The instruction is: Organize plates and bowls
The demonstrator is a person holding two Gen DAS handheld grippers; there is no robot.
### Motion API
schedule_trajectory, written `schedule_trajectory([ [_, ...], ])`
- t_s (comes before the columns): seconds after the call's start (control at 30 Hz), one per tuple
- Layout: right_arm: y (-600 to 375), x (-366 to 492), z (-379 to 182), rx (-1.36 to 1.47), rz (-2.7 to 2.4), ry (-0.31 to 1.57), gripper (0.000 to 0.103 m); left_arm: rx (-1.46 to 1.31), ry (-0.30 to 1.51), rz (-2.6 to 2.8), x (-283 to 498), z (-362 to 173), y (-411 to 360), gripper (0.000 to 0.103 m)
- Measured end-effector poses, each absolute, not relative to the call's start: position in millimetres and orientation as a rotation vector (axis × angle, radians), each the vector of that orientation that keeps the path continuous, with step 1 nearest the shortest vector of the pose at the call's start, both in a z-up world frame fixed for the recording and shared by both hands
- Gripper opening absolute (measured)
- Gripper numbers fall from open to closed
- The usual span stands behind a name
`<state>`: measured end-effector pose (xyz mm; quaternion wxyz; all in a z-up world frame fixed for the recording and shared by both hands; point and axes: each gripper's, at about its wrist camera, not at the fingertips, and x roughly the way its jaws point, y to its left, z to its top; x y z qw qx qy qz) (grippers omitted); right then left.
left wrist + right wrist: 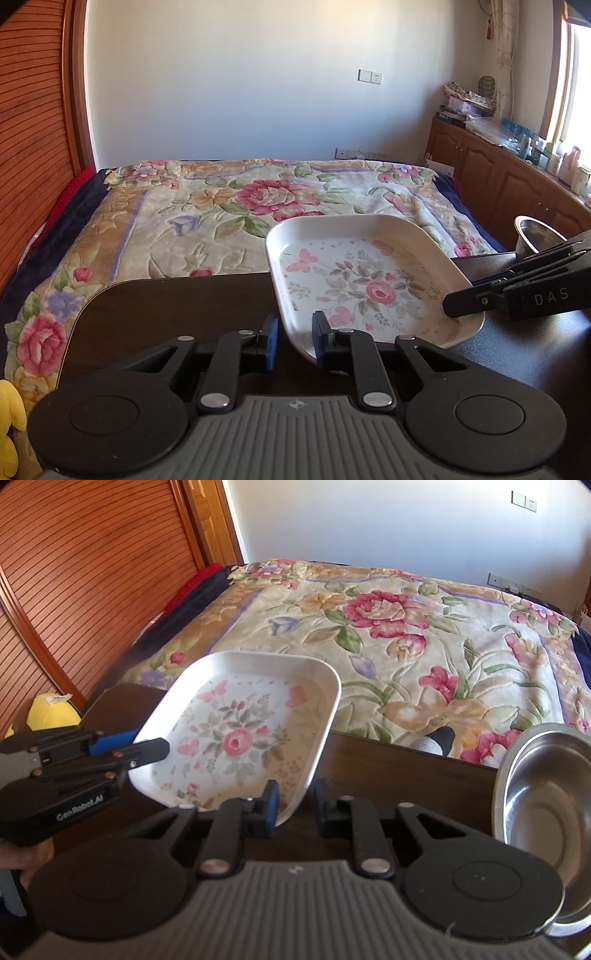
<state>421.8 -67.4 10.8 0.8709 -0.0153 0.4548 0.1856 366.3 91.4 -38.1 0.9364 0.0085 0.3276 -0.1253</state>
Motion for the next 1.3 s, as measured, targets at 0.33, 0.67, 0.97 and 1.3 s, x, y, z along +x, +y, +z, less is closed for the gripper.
schedule_trajectory([
  [0.33,-71.3,417.8,11.8,-0.009,0.389,0.955,0.014,0.02,0.68,-0.264,349.8,-32.5,93.6,0.019],
  [0.67,-77.2,396.0,22.2,0.025,0.421,0.93,0.014,0.03,0.654,-0.263,320.2,-15.1,95.8,0.019],
  [0.97,-83.1,370.8,42.1,0.036,0.439,0.88,0.014,0.052,0.601,-0.257,290.8,13.8,92.9,0.019],
  [1.3,-90.8,340.0,68.9,0.033,0.458,0.812,0.014,0.068,0.555,-0.262,249.2,38.7,91.9,0.019],
])
